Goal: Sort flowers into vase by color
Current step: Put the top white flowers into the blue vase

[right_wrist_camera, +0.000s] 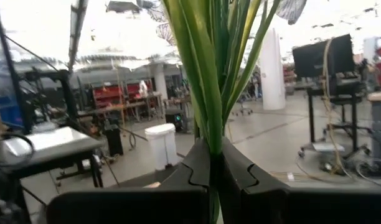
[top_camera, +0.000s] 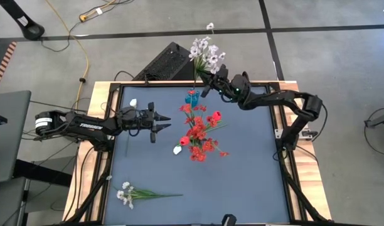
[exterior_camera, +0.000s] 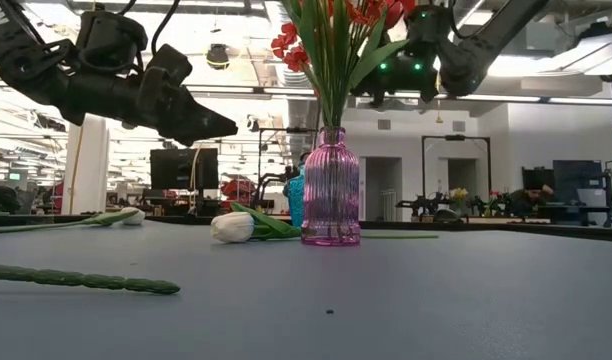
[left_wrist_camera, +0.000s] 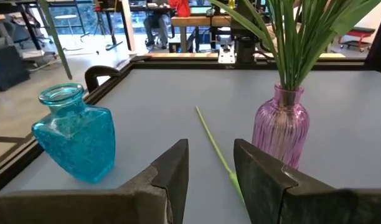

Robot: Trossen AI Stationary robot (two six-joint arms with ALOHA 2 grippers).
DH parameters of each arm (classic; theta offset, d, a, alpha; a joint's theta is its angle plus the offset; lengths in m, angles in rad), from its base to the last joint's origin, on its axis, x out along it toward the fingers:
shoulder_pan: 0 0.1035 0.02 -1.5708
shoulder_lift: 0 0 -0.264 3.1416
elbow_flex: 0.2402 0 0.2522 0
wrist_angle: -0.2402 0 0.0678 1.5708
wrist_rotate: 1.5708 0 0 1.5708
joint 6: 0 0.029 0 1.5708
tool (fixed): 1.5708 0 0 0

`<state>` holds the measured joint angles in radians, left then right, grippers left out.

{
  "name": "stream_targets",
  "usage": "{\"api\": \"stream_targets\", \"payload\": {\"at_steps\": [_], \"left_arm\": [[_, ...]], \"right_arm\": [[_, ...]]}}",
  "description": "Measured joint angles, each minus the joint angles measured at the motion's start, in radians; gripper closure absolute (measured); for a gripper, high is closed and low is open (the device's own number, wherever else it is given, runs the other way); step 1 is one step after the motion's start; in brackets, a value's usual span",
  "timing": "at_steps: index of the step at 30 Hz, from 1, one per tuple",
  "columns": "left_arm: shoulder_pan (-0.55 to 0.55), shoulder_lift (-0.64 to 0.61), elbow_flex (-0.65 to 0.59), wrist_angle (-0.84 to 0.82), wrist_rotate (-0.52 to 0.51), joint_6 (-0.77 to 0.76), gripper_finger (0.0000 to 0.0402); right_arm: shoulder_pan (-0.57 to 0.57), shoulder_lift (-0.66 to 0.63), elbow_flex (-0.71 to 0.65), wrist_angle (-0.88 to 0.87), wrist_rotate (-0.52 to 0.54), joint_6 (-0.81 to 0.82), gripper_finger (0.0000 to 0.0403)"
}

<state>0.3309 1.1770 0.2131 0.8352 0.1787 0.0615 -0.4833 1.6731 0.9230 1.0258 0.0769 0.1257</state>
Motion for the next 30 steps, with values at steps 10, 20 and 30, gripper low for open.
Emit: {"api": "stream_targets", "payload": {"at_steps": [10,20,30], "left_arm": [[0.0,0.0,0.0,-0.017,0.0,-0.01,0.0283],[0.0,0.0,0.0,-0.033,-0.001,-0.012,0.0283],[0.0,0.0,0.0,-0.036,-0.001,-0.018,0.0283]], "right_arm": [[-0.026,0.089,0.004,0.059,0.0,0.001,0.037],[-0.027,0.101,0.004,0.025,-0.014,-0.003,0.0367],[-0.028,0.101,0.004,-0.065,-0.029,0.007,0.0321]]}}
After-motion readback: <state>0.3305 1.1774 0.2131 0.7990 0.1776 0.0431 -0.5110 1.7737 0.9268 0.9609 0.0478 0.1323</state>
